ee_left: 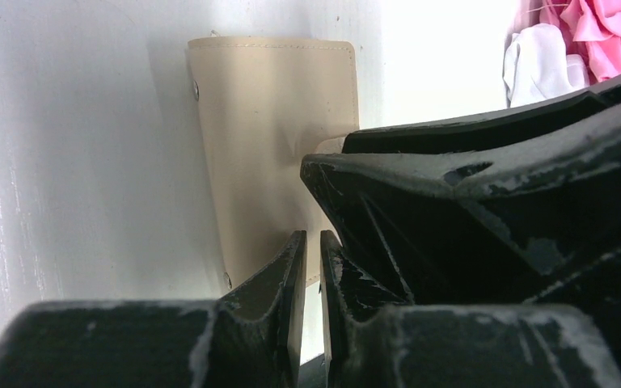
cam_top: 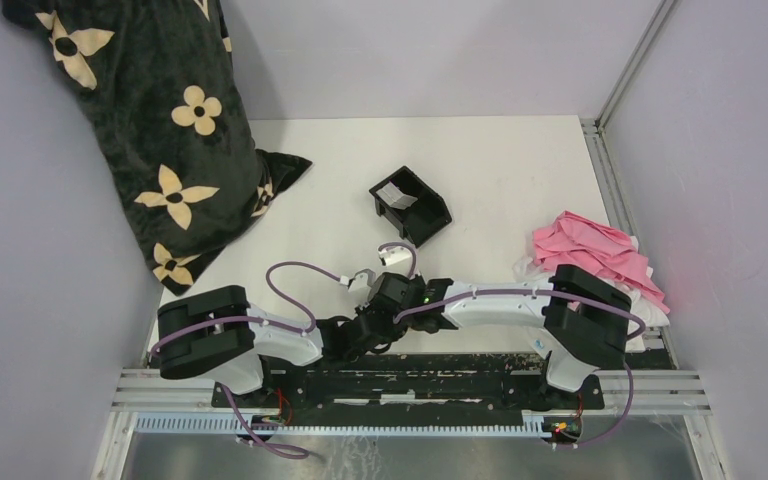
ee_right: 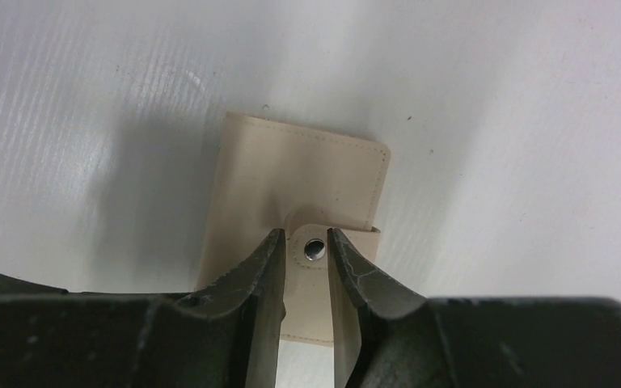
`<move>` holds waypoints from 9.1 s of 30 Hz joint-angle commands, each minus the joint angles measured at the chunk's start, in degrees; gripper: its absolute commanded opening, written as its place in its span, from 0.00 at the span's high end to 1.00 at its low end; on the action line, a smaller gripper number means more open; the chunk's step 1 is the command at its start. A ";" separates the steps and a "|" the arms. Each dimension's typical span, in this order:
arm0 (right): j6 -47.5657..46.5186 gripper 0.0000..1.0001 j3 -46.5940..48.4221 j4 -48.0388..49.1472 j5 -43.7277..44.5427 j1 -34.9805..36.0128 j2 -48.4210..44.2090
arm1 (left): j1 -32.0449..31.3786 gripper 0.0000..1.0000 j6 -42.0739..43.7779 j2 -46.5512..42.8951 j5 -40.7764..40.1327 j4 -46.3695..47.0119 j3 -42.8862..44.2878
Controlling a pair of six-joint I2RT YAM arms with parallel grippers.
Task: Put the credit cards into the card holder
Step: Close the card holder at the center of the board.
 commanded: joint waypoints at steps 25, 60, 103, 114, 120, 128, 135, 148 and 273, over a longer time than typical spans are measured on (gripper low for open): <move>2.59 0.64 4.02 -6.34 4.35 3.69 4.16 | -1.68 0.80 -1.39 3.35 3.00 -3.80 0.41; 1.88 0.51 8.74 -7.77 3.95 6.90 5.95 | -2.04 0.80 -0.80 0.94 0.95 -4.01 -0.64; 8.00 0.56 11.99 -15.77 7.51 10.17 9.65 | -2.04 0.66 3.41 -11.47 -2.41 5.79 -8.40; 7.51 0.55 12.41 -15.29 7.33 10.32 9.97 | -2.12 0.62 5.57 -19.09 -2.07 3.93 -9.07; 7.27 0.55 12.58 -15.40 7.54 10.35 9.55 | -2.21 0.61 6.25 -23.23 -2.54 1.75 -10.06; 7.44 0.55 13.38 -16.39 7.75 10.48 9.60 | -2.20 0.61 5.64 -25.37 -6.38 0.49 -15.34; 7.94 0.55 13.83 -17.24 8.33 10.73 9.29 | -2.20 0.61 6.84 -21.90 -6.57 1.52 -15.94; 7.33 0.54 14.02 -17.30 9.24 10.84 8.67 | -2.17 0.61 6.73 -30.63 -10.37 -9.85 -17.17; 4.00 0.60 15.47 -12.50 11.88 11.74 2.62 | -3.52 0.73 -0.21 -3.20 -6.50 4.79 -12.13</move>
